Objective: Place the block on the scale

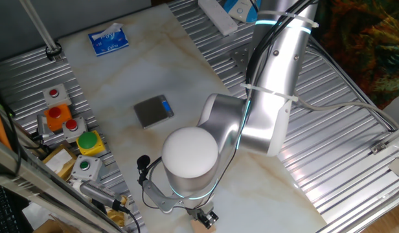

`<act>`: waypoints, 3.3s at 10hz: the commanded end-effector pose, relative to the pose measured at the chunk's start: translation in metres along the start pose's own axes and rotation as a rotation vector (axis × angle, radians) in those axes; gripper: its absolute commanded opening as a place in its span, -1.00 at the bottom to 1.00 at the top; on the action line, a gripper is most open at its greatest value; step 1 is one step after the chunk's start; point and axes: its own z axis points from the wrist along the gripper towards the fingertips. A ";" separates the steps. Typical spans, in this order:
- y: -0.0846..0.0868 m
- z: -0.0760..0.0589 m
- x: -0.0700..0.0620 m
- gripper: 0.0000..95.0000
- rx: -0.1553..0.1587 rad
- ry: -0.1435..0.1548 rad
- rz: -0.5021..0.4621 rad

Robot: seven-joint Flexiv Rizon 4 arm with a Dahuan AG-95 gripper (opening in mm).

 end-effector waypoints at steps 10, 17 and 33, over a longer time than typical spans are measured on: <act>0.013 0.012 0.025 1.00 -0.020 0.010 0.184; 0.007 0.012 0.006 1.00 -0.020 0.007 0.182; 0.016 0.053 -0.007 0.60 -0.010 -0.009 0.185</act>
